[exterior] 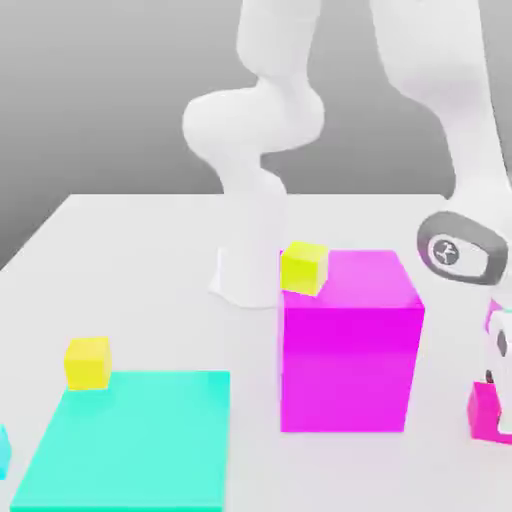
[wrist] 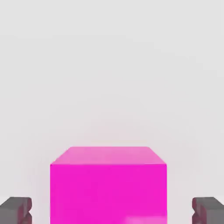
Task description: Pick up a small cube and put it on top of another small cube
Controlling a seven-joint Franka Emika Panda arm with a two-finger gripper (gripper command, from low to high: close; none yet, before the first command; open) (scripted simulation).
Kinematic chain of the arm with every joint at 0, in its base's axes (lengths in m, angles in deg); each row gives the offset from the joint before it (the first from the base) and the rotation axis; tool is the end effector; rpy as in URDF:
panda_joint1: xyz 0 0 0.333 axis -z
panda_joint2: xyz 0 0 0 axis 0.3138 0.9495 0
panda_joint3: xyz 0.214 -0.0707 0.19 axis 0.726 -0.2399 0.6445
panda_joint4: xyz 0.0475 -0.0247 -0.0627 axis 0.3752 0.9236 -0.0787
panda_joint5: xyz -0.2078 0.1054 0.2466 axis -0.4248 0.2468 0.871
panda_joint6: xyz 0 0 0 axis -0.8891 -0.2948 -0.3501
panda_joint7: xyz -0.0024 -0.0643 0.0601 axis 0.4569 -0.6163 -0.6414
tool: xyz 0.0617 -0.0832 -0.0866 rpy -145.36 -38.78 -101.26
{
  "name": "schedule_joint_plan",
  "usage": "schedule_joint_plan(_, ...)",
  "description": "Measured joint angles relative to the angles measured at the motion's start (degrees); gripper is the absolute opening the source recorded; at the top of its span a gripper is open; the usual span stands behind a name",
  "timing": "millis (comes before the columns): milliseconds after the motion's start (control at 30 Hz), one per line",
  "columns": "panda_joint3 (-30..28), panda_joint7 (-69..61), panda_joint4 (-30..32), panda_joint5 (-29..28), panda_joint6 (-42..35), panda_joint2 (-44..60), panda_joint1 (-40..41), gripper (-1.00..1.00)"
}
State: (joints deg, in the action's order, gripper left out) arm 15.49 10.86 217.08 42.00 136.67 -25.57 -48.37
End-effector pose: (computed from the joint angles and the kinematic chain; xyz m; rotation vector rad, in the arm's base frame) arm 0.3448 0.3057 0.1457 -3.0203 -0.8629 -0.0006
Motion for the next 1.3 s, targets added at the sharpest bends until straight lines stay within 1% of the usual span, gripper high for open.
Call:
schedule_joint_plan(167,-0.1,0.2,-0.1,-0.2,0.2,0.3,-0.1,-1.0)
schedule_joint_plan(333,2.9,-2.7,1.6,4.3,-6.4,-8.0,2.3,-1.0)
schedule_joint_plan(400,1.9,-0.3,1.8,6.3,-8.0,-9.9,3.4,-1.0)
schedule_joint_plan(567,-1.8,7.9,3.6,10.6,-15.6,-19.6,7.8,-1.0)
schedule_joint_plan(667,-3.2,14.0,4.8,11.6,-20.6,-25.8,12.5,-1.0)
schedule_joint_plan(833,-4.7,21.4,7.1,12.3,-28.6,-36.2,15.5,-1.0)
schedule_joint_plan(1167,-7.0,29.1,12.4,13.3,-44.0,-56.8,21.0,-1.0)
schedule_joint_plan(1300,-7.7,28.7,15.0,14.1,-48.9,-64.5,21.3,-1.0)
